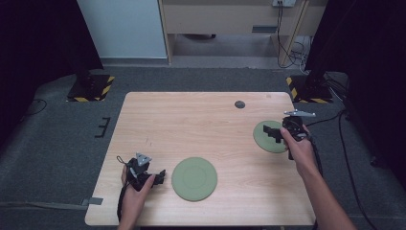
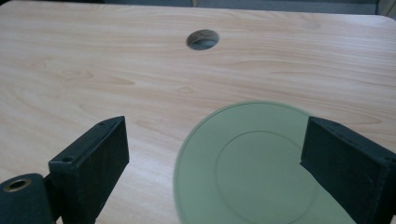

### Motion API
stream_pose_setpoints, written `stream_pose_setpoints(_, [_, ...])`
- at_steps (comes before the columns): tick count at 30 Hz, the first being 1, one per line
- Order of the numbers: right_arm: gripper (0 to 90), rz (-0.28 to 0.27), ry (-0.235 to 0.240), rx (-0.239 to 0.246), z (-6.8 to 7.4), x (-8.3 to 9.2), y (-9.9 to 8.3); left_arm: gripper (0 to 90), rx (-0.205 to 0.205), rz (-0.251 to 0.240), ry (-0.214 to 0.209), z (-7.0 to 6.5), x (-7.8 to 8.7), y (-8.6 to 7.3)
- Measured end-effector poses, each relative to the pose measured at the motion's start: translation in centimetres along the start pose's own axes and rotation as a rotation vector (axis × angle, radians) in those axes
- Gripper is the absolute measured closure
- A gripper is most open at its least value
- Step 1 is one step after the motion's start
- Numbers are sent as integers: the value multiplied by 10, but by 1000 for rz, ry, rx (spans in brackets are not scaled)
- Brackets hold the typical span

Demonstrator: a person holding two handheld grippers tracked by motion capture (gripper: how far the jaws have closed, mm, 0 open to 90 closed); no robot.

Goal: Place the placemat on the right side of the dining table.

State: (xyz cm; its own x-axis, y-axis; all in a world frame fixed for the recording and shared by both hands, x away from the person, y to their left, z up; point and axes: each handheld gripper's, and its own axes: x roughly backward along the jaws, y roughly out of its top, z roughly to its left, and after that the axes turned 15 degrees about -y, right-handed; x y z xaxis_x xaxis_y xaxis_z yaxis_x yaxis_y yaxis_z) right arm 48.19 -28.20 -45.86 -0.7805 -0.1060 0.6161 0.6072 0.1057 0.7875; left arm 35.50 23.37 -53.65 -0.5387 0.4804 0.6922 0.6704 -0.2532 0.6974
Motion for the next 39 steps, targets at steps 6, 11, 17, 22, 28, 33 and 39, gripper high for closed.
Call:
stream_pose_setpoints(6, [75,-9,5,92,22,10,-4,0,0,0,0,0,0,0])
stream_pose_setpoints(11, [79,-12,16,143,37,15,-12,0,-1,0,-1,0,0,0])
stream_pose_setpoints(17, [86,-8,35,193,49,18,-26,0,-1,1,-1,0,0,0])
stream_pose_setpoints(22, [87,0,47,200,54,20,-34,0,-1,1,-1,0,0,0])
stream_pose_setpoints(28, [83,14,61,207,61,22,-43,0,0,0,-1,0,0,0])
stream_pose_setpoints(33, [79,32,70,222,69,23,-51,0,-1,1,-1,0,0,0])
stream_pose_setpoints(39, [79,42,72,238,76,22,-60,0,-2,1,-1,0,0,0])
